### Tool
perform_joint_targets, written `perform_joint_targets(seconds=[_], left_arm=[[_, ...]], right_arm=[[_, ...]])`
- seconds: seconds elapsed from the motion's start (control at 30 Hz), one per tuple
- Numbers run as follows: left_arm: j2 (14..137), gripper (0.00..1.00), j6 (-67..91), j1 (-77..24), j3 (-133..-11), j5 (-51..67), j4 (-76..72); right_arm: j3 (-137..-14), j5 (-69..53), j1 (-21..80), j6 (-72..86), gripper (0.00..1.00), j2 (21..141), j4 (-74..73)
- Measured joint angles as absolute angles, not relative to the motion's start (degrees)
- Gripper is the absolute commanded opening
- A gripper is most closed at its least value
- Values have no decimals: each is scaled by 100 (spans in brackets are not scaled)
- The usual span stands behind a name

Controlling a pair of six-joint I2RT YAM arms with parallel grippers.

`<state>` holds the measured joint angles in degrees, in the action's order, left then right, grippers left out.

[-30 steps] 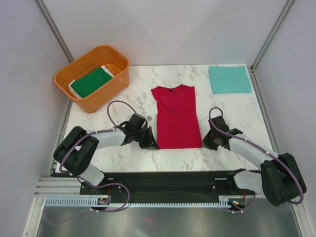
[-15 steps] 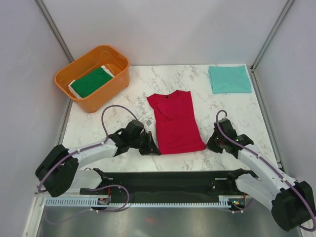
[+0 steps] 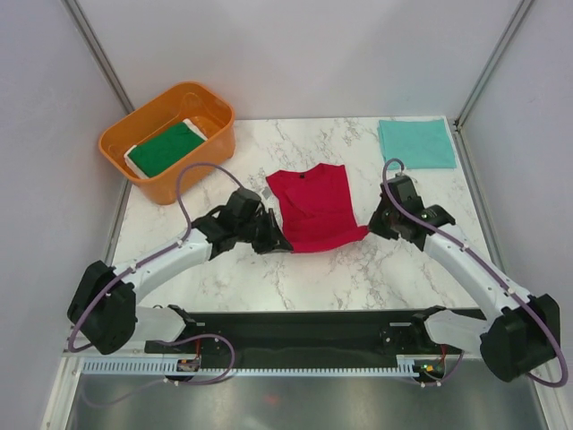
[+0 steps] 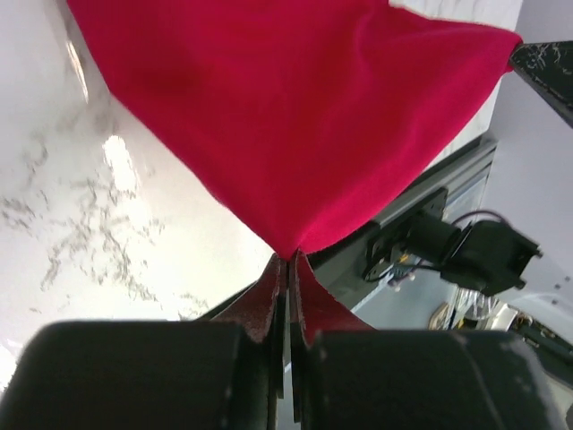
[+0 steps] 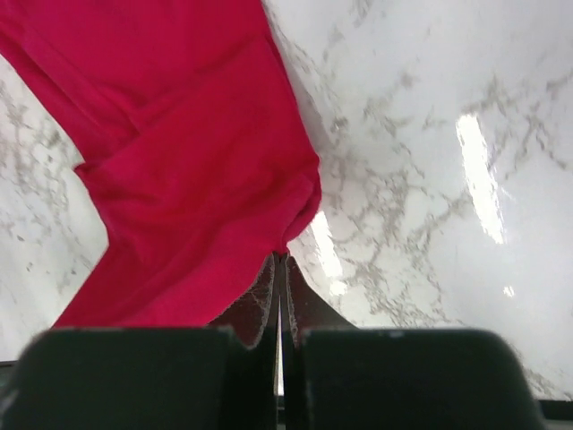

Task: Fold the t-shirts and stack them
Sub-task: Fold the tshirt

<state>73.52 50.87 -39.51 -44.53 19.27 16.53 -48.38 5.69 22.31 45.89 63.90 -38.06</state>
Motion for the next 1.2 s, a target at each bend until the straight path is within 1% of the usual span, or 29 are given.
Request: perform_joint_targets(seconds=[0.27,0.6,0.93,1.2], left_arm=[[8221,2,4698,-2989,-5710,1973,1990],[9972,2,4348,-2025,-7579,2322,2134],[11655,2,3990,-1669,-9135,2423,2147],[12669,2,3645,-1614,-10103,2392,2263]], right_arm=[[-6650,836,2228,4147,0,8095,-3667],[-9030,937,2056,3677,0,10355,-3531],[-10659,591,1658,3398,0,12162,-3459],[-11299,246,1549,3146,1,12975,-3253]])
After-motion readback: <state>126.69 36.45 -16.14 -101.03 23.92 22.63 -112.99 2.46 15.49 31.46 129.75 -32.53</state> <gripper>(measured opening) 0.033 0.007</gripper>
